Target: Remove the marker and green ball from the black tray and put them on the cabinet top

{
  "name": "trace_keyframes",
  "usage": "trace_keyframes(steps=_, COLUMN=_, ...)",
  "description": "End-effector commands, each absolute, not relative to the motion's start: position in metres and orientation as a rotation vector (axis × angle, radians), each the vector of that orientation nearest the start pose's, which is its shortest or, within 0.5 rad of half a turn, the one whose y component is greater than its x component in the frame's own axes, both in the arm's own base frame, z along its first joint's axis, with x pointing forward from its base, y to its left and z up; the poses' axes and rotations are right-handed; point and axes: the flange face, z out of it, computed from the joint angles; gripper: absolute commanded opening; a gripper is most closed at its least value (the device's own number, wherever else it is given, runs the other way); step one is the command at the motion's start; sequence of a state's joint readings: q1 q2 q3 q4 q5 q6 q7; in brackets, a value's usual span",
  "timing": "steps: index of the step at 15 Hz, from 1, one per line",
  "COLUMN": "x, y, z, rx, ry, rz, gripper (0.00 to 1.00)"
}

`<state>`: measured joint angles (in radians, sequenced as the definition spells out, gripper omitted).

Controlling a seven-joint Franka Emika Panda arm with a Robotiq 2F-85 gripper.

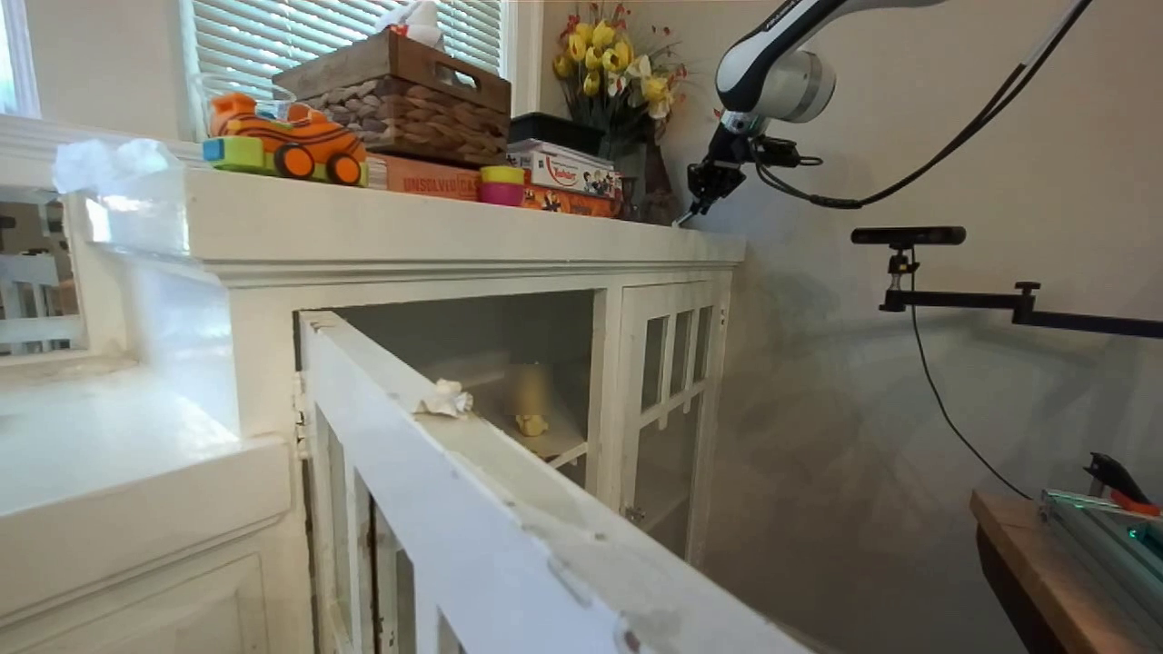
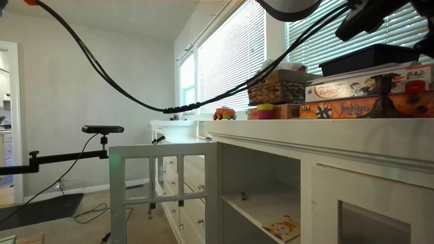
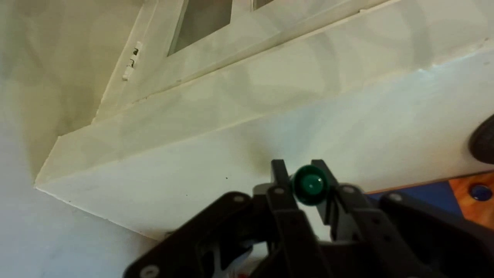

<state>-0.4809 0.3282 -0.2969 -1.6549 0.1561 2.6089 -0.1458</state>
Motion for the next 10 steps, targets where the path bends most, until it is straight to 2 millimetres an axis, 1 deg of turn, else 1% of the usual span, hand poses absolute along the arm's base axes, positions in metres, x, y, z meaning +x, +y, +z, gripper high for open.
trace_keyframes(steps=1, x=0.521, y=-0.473, z=0.497, rx=-2.986, ry=1.194, rz=-1.04, gripper=0.05)
trace_keyframes(steps=6, x=0.528, y=-0.476, z=0.498, rx=-2.914, ry=1.293, rz=-1.054, gripper=0.05)
trace_keyframes(steps=7, x=0.529, y=-0.477, z=0.497, rx=-2.905, ry=1.313, rz=-1.056, gripper=0.45)
trace_keyframes(steps=8, x=0.53, y=-0.477, z=0.497, rx=-2.897, ry=1.328, rz=-1.06, gripper=0.46)
trace_keyframes(steps=10, x=0.531, y=-0.478, z=0.497, rx=-2.88, ry=1.353, rz=-1.062, gripper=0.58)
